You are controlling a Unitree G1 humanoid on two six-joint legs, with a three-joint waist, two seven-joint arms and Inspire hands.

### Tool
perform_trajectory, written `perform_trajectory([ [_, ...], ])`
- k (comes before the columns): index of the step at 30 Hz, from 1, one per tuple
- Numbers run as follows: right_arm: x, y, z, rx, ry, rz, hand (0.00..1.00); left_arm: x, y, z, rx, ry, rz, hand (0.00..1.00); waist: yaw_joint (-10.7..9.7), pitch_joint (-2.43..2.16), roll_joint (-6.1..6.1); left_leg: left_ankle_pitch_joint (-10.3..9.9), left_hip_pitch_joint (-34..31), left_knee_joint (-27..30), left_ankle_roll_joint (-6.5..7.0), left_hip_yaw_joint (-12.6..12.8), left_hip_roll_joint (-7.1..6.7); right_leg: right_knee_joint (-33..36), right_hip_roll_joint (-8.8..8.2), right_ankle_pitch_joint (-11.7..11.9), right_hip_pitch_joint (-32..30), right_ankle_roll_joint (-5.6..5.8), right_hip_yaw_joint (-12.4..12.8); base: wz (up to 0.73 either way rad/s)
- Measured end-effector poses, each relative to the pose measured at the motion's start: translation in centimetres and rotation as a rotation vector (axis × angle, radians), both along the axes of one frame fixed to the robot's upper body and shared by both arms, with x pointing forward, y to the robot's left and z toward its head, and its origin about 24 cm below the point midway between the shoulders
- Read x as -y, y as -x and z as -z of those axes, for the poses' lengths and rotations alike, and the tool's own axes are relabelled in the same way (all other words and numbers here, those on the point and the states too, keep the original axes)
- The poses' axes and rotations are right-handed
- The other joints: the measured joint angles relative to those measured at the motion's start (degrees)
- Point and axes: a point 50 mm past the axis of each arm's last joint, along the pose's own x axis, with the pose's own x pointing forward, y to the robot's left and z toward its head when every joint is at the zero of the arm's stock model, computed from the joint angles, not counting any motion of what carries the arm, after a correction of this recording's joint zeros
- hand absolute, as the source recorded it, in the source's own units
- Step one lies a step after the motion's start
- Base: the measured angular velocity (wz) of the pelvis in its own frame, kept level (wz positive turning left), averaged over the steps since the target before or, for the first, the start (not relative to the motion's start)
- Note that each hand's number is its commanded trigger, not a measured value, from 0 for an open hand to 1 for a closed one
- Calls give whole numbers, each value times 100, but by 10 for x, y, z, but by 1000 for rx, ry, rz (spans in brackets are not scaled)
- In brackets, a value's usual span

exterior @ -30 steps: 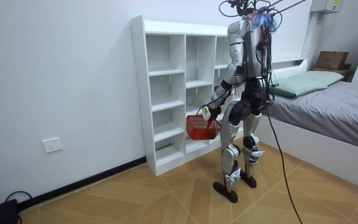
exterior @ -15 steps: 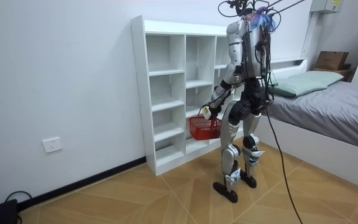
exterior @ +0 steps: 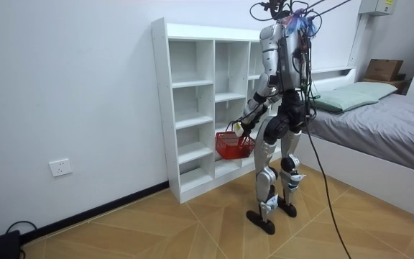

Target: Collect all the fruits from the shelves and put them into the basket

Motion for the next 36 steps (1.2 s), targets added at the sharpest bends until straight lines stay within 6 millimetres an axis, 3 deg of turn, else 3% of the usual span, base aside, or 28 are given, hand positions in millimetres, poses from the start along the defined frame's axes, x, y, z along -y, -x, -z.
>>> perform_trajectory([
  [19, -5, -11, 5, -32, 14, -3, 100, 13, -7, -6, 30, 27, 61, 100, 147, 10, 33, 0, 5, 36, 1, 49, 13, 86, -3, 1, -32, -2, 13, 0],
  [36, -9, -16, 4, -34, 0, 3, 100, 14, -8, -7, 27, 38, 77, 100, 163, 27, 55, 0, -23, 35, 1, 52, 13, 95, -6, 1, -62, -2, 13, 0],
])
